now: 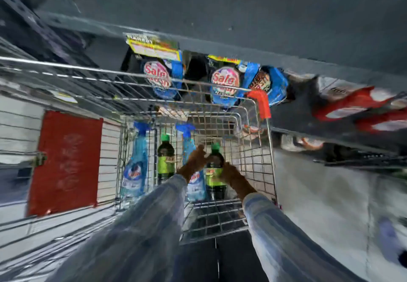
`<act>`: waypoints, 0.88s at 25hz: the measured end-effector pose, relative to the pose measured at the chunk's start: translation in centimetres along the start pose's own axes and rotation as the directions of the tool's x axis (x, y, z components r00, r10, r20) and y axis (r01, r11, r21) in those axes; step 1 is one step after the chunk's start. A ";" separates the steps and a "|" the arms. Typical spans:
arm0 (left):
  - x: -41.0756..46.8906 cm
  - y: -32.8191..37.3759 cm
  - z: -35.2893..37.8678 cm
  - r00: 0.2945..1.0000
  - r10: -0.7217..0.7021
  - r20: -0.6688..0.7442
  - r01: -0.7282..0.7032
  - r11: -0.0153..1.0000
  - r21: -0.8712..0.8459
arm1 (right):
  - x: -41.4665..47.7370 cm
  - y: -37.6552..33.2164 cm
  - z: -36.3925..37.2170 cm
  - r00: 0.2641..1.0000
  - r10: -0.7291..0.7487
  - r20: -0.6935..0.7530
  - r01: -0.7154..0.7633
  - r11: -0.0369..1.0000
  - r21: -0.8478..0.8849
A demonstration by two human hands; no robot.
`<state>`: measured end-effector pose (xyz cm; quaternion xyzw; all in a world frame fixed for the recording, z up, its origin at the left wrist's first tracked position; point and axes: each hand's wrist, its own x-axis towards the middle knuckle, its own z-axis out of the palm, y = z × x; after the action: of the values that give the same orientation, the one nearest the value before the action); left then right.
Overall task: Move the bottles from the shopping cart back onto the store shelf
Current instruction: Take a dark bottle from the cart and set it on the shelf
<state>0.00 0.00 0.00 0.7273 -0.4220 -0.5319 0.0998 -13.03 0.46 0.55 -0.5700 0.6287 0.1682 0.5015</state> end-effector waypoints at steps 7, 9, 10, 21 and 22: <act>2.9 -1.6 2.2 0.991 -0.067 0.120 0.077 0.993 -0.084 | 3.2 0.8 2.3 0.974 0.051 0.221 -0.038 0.997 -0.064; 3.2 -1.5 1.9 0.989 -0.060 0.136 0.070 0.995 -0.066 | 3.8 0.6 2.2 0.973 0.074 0.217 -0.047 0.991 -0.125; 3.0 -1.5 1.7 0.987 -0.064 0.151 0.077 0.994 -0.081 | 3.8 0.6 2.0 0.970 0.093 0.224 -0.069 0.991 -0.114; -9.0 8.7 -10.4 0.938 0.205 -0.280 -0.282 0.920 -0.271 | -6.5 -7.0 -9.4 0.881 -0.471 0.042 0.439 0.847 0.300; -10.6 10.3 -12.1 0.902 0.261 -0.343 -0.351 0.906 -0.235 | -7.9 -8.4 -10.7 0.858 -0.513 0.007 0.483 0.812 0.327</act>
<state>4.28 -2.49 18.40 0.7013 -0.4288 -0.4473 0.3525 -11.45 -6.06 14.77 -0.6189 0.4515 -0.0442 0.6412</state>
